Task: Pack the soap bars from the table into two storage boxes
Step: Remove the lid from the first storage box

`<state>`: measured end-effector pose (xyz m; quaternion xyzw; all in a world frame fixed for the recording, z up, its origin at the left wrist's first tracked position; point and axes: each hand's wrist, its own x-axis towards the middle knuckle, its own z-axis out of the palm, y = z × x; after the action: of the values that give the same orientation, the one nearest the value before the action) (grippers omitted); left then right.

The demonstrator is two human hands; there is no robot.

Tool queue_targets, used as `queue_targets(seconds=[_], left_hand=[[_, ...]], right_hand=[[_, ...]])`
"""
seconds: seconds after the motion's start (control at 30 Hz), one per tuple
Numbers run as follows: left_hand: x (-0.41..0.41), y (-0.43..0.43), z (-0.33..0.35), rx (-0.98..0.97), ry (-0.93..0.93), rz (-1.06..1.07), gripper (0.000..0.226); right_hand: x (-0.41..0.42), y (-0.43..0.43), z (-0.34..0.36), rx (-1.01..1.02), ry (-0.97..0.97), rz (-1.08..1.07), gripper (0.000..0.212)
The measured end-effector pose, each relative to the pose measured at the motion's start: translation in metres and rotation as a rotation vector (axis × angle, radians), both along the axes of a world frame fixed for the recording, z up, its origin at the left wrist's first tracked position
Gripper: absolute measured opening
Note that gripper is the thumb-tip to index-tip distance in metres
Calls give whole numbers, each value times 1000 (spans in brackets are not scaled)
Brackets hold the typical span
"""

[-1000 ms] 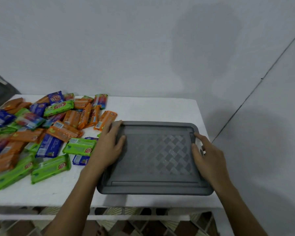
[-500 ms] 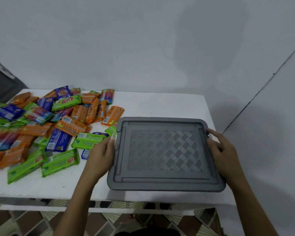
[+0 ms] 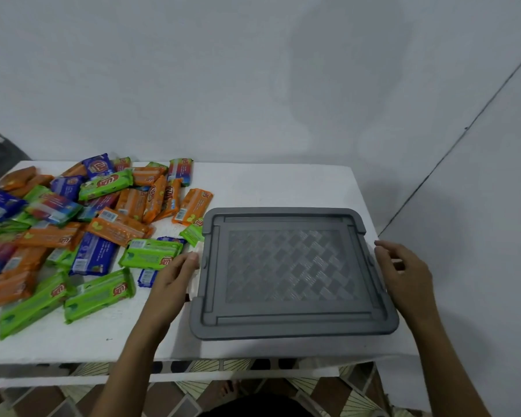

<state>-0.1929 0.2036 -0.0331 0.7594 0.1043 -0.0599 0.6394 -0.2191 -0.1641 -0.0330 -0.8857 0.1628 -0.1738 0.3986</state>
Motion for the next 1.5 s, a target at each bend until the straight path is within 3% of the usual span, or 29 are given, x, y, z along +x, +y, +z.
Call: queue_targets(seconds=[0.13, 0.23, 0.33, 0.47, 0.63, 0.77, 0.87, 1.07, 1.27, 1.37, 1.43, 1.5], left_hand=[[1, 8, -1, 261, -178, 71, 43], [3, 9, 15, 603, -366, 78, 38], [2, 1, 33, 756, -307, -33, 27], [0, -13, 42, 857, -197, -71, 32], [2, -8, 48, 658, -136, -52, 31], [2, -10, 69, 416, -210, -18, 20], [7, -12, 90, 288, -274, -21, 19], [35, -16, 119, 240, -449, -29, 46], [62, -5, 123, -136, -336, 9, 60], [70, -7, 119, -123, -322, -43, 56], [79, -8, 113, -60, -374, -64, 37], [94, -6, 104, -15, -424, -72, 20]], right_hand=[[0, 5, 13, -112, 7, 25, 21], [2, 9, 23, -159, 106, 92, 24], [6, 11, 35, -175, 197, 137, 25], [6, 13, 43, -198, 260, 176, 28], [4, 11, 48, -23, 278, 188, 30], [6, 4, 67, 275, 185, 165, 20], [14, 3, 88, 375, 93, 159, 22], [35, 9, 121, 573, -83, 199, 26], [57, 15, 131, 935, -138, 187, 47], [73, 20, 130, 929, -188, 210, 35], [84, 18, 129, 773, -208, 241, 23], [98, 11, 124, 612, -172, 273, 36]])
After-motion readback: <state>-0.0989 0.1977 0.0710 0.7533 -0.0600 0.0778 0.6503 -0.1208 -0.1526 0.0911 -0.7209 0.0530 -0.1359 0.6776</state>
